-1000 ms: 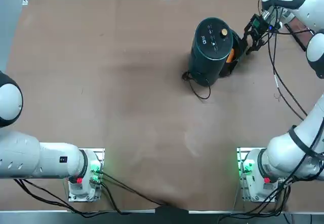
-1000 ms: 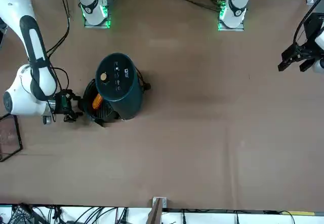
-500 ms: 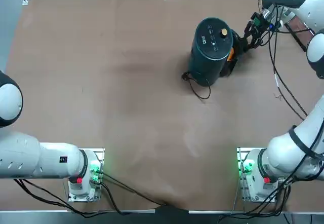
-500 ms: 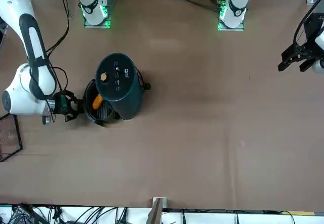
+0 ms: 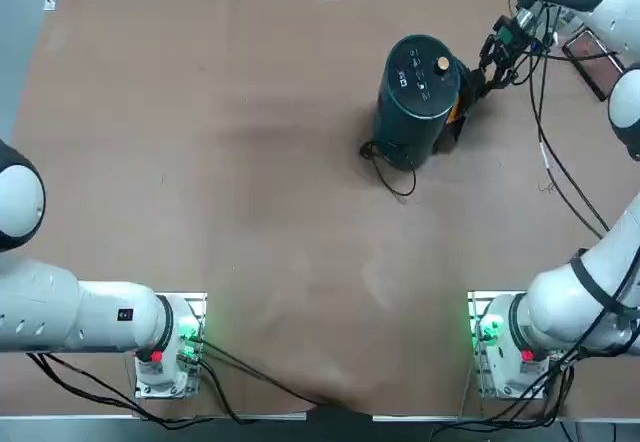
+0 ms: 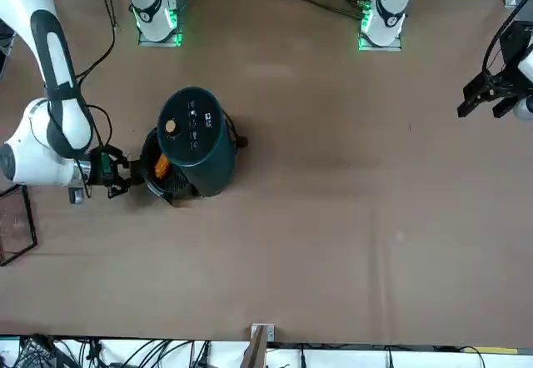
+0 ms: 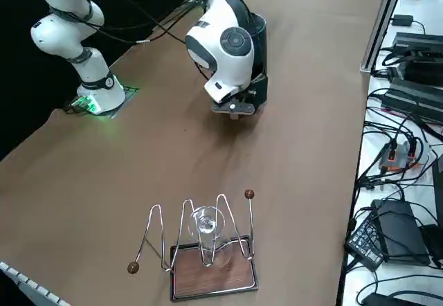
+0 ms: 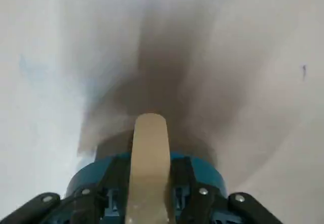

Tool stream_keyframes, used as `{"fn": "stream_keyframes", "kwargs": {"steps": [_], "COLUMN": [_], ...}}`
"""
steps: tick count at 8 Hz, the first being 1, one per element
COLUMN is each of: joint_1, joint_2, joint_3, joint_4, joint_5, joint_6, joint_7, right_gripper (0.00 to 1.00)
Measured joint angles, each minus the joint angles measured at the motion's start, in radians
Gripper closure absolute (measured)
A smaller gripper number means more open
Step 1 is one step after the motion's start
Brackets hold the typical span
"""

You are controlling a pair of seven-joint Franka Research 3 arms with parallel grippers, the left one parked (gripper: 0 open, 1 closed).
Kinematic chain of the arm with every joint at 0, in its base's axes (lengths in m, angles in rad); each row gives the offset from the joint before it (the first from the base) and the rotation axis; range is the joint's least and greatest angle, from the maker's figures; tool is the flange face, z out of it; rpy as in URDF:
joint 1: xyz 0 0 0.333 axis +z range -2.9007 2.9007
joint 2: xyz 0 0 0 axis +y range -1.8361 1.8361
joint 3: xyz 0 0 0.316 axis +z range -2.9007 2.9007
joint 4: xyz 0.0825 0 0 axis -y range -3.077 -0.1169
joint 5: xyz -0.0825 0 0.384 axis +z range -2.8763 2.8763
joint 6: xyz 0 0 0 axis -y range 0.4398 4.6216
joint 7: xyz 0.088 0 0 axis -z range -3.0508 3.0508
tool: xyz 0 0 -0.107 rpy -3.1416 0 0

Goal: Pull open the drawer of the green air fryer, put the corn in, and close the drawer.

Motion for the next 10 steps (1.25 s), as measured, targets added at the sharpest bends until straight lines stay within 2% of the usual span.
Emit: {"fn": "stream_keyframes", "kwargs": {"steps": [4, 10], "joint_1": [-0.006, -0.012], "joint_2": [0.0, -0.001], "joint_3": [0.001, 0.001], "joint_4": [-0.042, -0.099], "joint_5": [0.116, 0.211], "joint_6": [0.005, 0.074], "joint_7": [-0.117, -0.248], "right_gripper": [0.55, 0.55]}}
